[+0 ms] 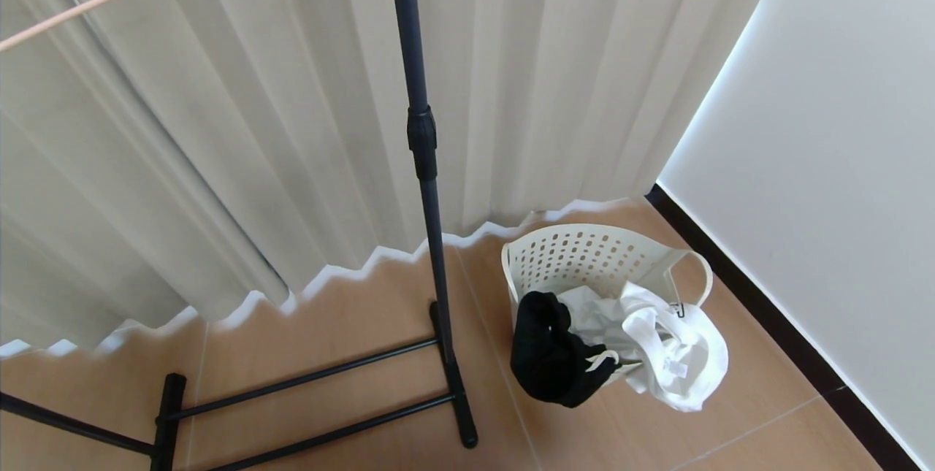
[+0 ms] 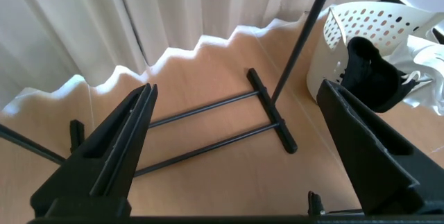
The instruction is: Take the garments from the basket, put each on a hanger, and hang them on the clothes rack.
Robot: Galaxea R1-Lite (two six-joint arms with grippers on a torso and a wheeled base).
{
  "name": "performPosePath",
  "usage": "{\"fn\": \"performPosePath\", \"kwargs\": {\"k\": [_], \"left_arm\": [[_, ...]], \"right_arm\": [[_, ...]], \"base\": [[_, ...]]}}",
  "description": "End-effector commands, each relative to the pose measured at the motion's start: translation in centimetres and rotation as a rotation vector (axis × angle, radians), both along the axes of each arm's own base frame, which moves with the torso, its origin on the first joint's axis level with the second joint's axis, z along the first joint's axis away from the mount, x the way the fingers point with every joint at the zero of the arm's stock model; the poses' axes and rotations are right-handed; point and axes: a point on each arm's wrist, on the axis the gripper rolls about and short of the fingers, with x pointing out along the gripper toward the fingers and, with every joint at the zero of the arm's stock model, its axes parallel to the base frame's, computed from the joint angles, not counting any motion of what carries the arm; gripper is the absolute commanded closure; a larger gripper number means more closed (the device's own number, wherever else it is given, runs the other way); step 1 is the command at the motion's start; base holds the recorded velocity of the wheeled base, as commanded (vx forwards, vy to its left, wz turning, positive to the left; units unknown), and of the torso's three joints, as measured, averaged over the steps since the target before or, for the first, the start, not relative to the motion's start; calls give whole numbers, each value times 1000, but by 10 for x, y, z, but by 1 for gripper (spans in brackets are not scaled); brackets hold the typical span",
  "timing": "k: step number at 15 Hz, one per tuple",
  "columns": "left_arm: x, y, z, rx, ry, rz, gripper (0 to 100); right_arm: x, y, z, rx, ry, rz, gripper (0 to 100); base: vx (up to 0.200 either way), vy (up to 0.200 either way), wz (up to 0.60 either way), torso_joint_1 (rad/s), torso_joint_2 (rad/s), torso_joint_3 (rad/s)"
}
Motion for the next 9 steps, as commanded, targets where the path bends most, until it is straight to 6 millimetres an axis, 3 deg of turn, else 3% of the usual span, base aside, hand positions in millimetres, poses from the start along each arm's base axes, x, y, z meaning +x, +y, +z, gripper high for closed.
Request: {"fn": "performPosePath", "kwargs": {"k": [1,9], "left_arm": [[0,0,0,-1,0,0,0],[0,0,0,-10,0,1,0]], "right_arm": [[0,0,0,1,1,-1,0],[0,0,0,0,1,-4,0]], "base": [[0,0,0,7,7,-198],[0,0,0,1,4,-119]]}}
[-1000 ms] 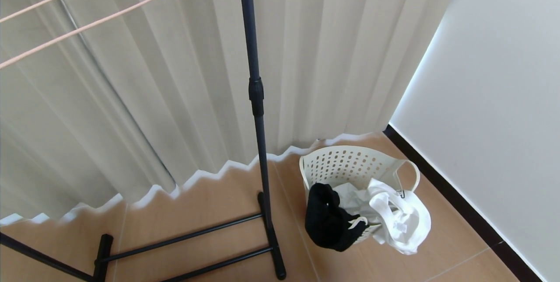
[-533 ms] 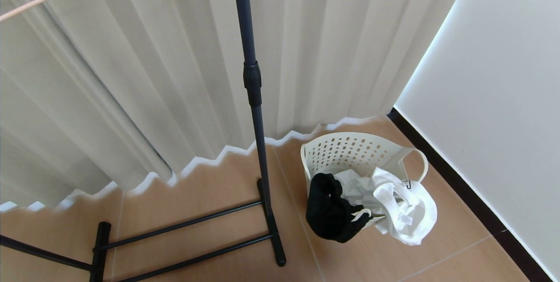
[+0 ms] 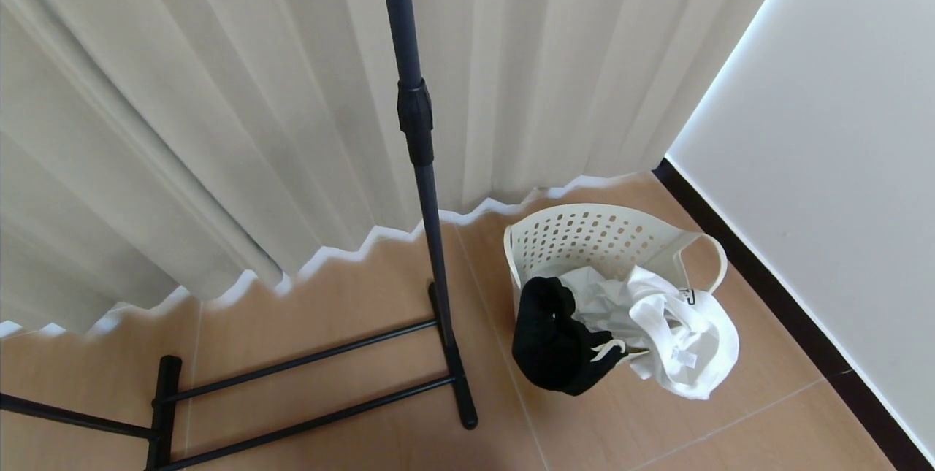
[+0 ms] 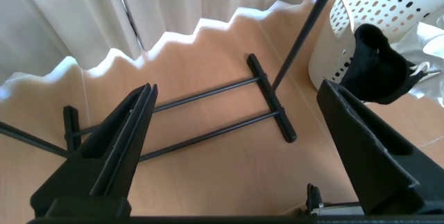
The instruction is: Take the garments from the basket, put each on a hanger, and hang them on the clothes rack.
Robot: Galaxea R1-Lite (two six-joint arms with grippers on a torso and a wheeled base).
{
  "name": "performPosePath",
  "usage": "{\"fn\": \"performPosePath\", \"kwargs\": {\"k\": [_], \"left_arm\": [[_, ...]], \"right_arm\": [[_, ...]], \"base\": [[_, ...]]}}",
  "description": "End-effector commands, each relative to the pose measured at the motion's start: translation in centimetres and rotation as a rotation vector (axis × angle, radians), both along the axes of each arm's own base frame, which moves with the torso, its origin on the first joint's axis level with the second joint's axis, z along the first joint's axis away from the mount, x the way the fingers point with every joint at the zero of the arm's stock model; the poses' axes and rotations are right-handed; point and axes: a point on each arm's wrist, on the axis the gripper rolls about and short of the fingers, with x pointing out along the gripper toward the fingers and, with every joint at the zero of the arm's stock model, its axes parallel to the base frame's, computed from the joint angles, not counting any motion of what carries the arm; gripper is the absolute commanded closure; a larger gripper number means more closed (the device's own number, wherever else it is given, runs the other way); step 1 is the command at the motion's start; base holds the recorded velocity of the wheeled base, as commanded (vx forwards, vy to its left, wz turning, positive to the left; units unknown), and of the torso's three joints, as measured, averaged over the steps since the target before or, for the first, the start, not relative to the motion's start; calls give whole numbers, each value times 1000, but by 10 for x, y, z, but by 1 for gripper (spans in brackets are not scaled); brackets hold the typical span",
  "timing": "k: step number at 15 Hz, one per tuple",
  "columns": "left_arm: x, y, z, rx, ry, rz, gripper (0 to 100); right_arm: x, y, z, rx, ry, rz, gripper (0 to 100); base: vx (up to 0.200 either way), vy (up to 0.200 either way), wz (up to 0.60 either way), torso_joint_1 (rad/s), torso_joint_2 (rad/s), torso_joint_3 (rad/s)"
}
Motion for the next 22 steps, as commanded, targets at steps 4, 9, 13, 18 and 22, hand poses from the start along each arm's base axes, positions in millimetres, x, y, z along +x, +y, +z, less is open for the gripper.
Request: {"fn": "performPosePath", "kwargs": {"k": [4,9,13,18,22], "left_arm": [[0,0,0,-1,1,1,0],[0,0,0,1,1,1,0],[0,0,0,-1,1,1,0],[0,0,0,-4,1,3,0],[0,0,0,-2,1,6,0]], "right_arm": [[0,0,0,0,2,1,0],[0,0,-1,-35,-1,3,0],[0,0,0,-55,6,13,0],[3,0,1,-64,47,44,0],[44,4,15,-164,396,187,0]], "base": [[0,0,0,2,1,-196],[0,0,0,4,0,-195],[0,0,0,1,1,-199],[0,0,0,0,2,-200],[0,0,0,-2,2,-101]]}}
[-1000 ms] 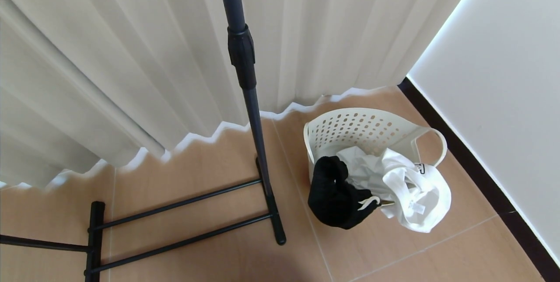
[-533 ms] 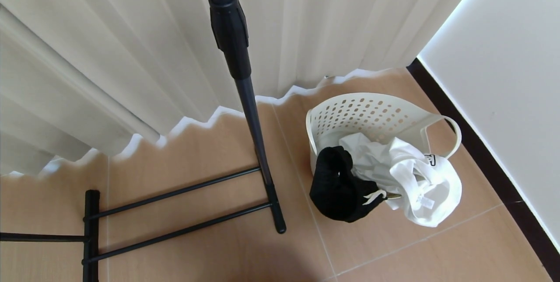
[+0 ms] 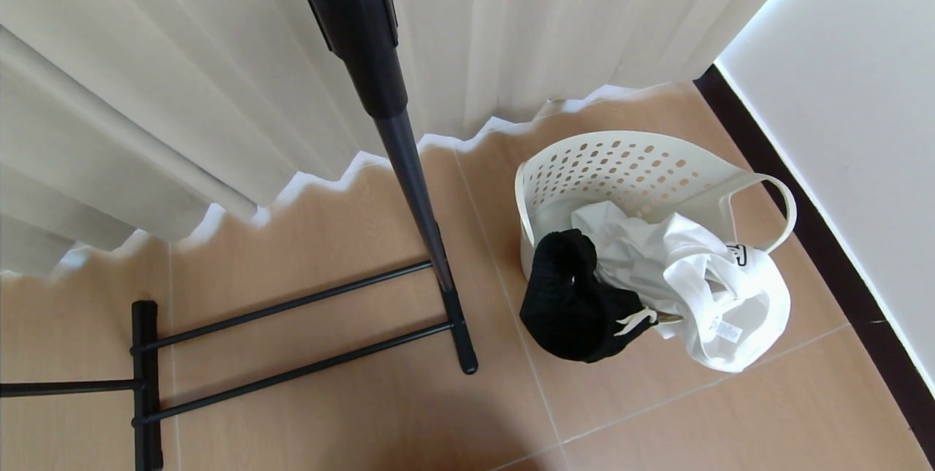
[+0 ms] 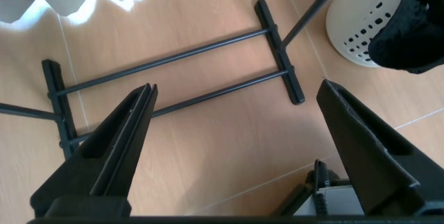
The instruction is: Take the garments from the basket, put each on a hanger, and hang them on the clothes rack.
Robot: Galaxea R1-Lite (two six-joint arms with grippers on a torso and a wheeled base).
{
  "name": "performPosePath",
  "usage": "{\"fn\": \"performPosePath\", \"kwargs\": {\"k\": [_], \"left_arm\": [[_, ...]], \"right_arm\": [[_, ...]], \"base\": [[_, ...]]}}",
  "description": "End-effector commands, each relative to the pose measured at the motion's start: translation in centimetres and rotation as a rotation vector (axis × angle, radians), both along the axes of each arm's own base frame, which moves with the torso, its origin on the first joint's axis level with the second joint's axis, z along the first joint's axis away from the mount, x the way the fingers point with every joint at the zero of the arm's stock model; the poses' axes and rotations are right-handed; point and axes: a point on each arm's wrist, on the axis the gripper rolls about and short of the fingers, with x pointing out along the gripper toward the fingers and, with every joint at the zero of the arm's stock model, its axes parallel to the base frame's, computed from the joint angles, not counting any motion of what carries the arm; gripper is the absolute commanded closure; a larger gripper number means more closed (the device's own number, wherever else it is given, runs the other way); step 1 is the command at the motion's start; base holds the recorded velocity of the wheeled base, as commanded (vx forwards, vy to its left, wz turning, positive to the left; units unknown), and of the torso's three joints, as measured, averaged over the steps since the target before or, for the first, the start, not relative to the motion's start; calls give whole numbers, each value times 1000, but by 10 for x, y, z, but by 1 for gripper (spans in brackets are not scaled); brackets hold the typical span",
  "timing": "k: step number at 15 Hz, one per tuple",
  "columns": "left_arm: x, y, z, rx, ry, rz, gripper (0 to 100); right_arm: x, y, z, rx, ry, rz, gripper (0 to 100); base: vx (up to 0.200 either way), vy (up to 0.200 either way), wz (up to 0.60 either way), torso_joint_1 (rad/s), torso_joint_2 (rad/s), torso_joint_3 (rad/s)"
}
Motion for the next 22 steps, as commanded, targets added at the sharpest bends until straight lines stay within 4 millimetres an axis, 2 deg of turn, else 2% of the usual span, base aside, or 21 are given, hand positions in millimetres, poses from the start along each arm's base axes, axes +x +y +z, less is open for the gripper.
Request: {"fn": "performPosePath", "kwargs": {"k": [1,2,3,4,8,9,10,13,16,17,19,22], "left_arm": [[0,0,0,0,-2,1,0],[0,0,0,0,-3,4,0],[0,0,0,0,-2,7,0],[0,0,0,2,-2,3,0],[0,0,0,0,-2,6,0],[0,0,0,0,-2,4,0],[0,0,0,0,-2,4,0],[0,0,0,0,-2,6,0],[0,0,0,0,-2,4,0],[0,0,0,0,-2,4,0],[0,0,0,0,-2,4,0],[0,0,0,2,-2,1,0]], "right_arm": [[51,7,21,-75,307,136,0],[73,13,32,-92,330,172,0],[86,18,36,-112,343,200,0],[115,34,41,-173,387,238,0],[196,102,51,-361,412,237,0],[208,109,52,-394,407,252,0],[234,124,50,-473,393,282,0],[283,151,56,-589,324,327,0],[321,160,53,-682,304,324,0],[326,161,55,-687,293,312,0],[350,172,53,-708,272,225,0],[378,171,47,-691,261,178,0]], "base": [[0,0,0,0,0,0],[0,0,0,0,0,0],[0,0,0,0,0,0],[0,0,0,0,0,0],[0,0,0,0,0,0],[0,0,0,0,0,0],[0,0,0,0,0,0],[0,0,0,0,0,0],[0,0,0,0,0,0],[0,0,0,0,0,0],[0,0,0,0,0,0],[0,0,0,0,0,0]]}}
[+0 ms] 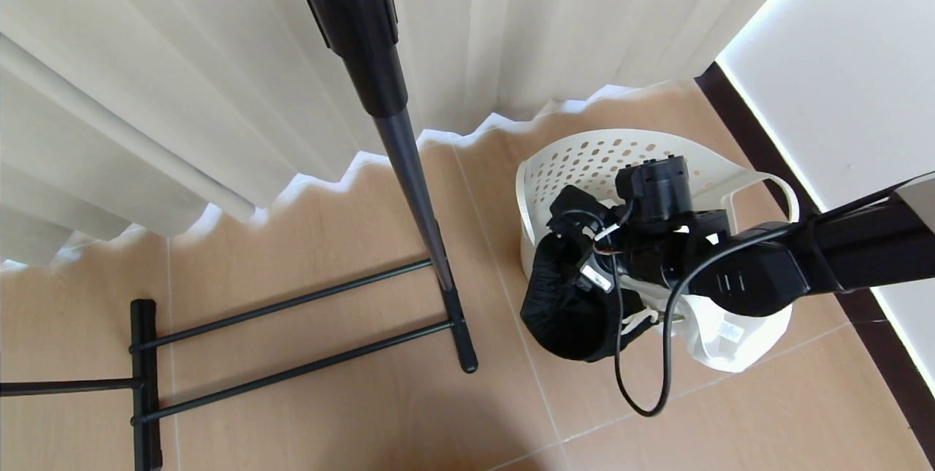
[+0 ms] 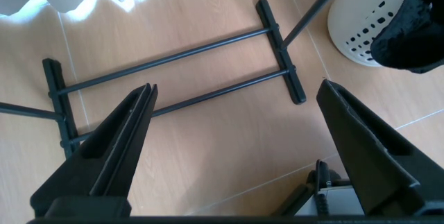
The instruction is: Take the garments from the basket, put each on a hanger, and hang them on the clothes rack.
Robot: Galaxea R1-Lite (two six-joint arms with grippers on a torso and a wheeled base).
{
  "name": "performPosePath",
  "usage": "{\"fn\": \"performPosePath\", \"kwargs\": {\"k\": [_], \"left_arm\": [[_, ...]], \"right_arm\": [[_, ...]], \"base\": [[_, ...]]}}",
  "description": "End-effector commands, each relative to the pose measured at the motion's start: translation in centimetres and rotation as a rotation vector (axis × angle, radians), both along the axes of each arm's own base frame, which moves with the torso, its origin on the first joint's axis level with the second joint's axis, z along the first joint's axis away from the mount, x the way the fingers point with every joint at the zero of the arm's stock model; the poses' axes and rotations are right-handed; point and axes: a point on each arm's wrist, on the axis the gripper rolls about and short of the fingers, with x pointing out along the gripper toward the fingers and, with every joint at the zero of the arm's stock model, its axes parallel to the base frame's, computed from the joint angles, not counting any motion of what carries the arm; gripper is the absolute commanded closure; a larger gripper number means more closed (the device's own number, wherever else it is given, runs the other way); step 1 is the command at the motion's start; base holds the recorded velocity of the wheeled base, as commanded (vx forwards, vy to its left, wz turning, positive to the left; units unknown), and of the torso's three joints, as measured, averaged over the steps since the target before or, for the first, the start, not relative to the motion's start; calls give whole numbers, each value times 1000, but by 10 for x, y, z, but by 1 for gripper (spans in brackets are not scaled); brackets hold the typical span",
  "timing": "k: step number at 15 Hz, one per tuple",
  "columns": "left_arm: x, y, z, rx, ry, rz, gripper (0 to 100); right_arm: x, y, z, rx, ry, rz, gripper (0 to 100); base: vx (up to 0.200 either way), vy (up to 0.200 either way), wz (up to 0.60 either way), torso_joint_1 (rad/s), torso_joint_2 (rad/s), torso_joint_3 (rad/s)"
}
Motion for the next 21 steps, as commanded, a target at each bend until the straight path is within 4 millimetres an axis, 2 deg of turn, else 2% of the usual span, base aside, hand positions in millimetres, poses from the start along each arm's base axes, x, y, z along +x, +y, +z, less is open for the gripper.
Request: {"fn": "performPosePath", "kwargs": {"k": [1,4,5,7,8,11,13,15,17,20,21], "left_arm": [[0,0,0,0,-1,0,0],[0,0,0,0,-1,-2,0],[0,0,0,0,-1,1,0],[0,0,0,0,-1,0,0],[0,0,0,0,-1,-2,0],[0,0,0,0,-1,0,0],[0,0,0,0,-1,1,0],[0,0,0,0,-1,0,0],[0,0,0,-2,-1,1,0],[0,0,0,3,-1,0,0],[0,0,0,3,-1,-2,0]], "right_arm": [[26,-1,-19,-4,15,-35,0],[43,-3,-25,16,9,-63,0],[53,1,-26,99,-2,-105,0],[57,4,-23,171,-10,-133,0],[56,4,-24,198,-4,-140,100],[52,5,-20,326,-24,-186,100],[34,3,-10,398,-95,-145,100],[-1,-9,9,457,-190,-112,100],[-54,-21,35,541,-301,-58,100],[-180,-37,89,752,-411,167,100],[-193,-40,94,768,-413,198,100]], "base": [[0,0,0,0,0,0],[0,0,0,0,0,0],[0,0,0,0,0,0],[0,0,0,0,0,0],[0,0,0,0,0,0],[0,0,0,0,0,0],[0,0,0,0,0,0],[0,0,0,0,0,0],[0,0,0,0,0,0],[0,0,0,0,0,0],[0,0,0,0,0,0]]}}
